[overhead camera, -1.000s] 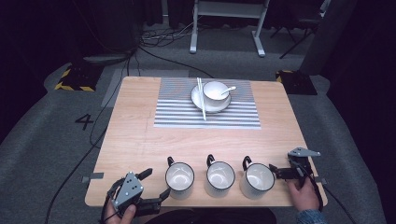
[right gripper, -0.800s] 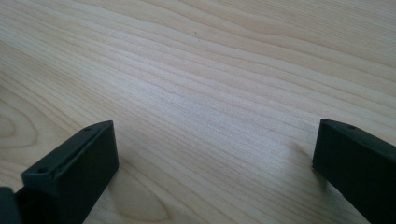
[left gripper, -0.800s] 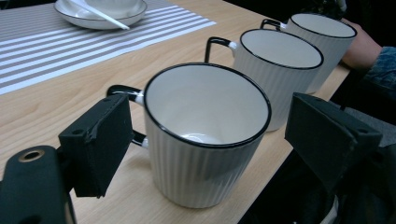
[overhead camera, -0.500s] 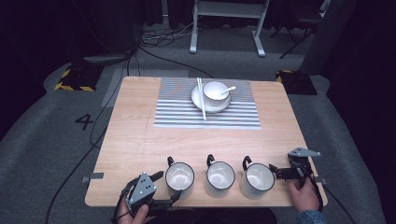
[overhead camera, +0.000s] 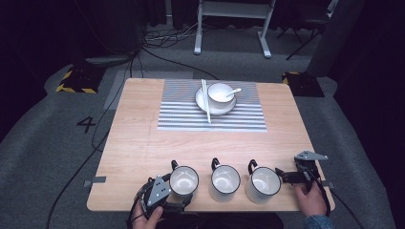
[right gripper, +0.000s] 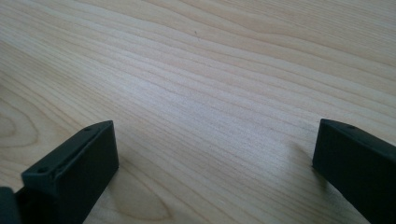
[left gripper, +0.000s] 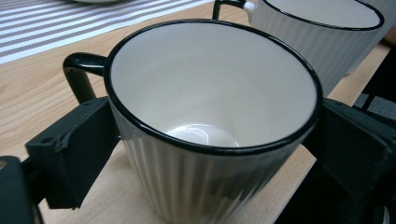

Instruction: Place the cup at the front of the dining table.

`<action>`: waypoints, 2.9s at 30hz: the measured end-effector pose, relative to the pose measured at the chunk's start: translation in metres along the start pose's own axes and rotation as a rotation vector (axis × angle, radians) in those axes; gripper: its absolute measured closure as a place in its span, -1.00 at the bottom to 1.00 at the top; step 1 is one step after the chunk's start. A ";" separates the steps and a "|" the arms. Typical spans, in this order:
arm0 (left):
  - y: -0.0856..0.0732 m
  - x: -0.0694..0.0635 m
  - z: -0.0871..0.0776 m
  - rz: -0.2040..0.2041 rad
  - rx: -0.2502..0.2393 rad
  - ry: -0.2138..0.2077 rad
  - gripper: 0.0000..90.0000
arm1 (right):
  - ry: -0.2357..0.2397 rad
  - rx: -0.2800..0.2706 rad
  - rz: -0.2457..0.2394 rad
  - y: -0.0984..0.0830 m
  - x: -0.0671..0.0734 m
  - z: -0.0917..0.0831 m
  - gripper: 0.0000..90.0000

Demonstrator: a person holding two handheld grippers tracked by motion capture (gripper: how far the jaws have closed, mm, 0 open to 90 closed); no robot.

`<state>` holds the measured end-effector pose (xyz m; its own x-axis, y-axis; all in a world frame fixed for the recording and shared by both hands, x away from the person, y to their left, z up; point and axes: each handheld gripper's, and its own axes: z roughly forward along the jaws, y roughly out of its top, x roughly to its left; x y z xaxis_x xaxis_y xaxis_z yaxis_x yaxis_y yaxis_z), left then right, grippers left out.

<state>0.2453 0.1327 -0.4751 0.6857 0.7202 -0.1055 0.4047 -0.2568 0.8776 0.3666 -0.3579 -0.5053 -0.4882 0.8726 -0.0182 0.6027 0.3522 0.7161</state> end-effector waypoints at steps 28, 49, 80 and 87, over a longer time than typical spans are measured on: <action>-0.015 0.010 0.042 -0.026 -0.052 -0.060 -1.00 | 0.001 0.001 0.005 0.000 0.001 -0.001 -0.99; -0.010 0.005 0.038 0.027 -0.044 -0.028 -0.94 | 0.001 0.002 0.003 0.000 0.001 -0.001 -0.99; 0.069 0.031 0.016 0.034 -0.058 -0.063 -0.94 | 0.001 0.002 0.003 0.000 0.001 -0.001 -0.99; 0.086 0.049 0.025 0.055 -0.055 -0.053 -0.93 | 0.001 0.002 0.003 0.000 0.001 -0.001 -0.99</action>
<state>0.3291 0.1302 -0.4162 0.7375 0.6706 -0.0794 0.3327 -0.2585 0.9069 0.3656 -0.3576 -0.5051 -0.4871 0.8732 -0.0152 0.6054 0.3502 0.7147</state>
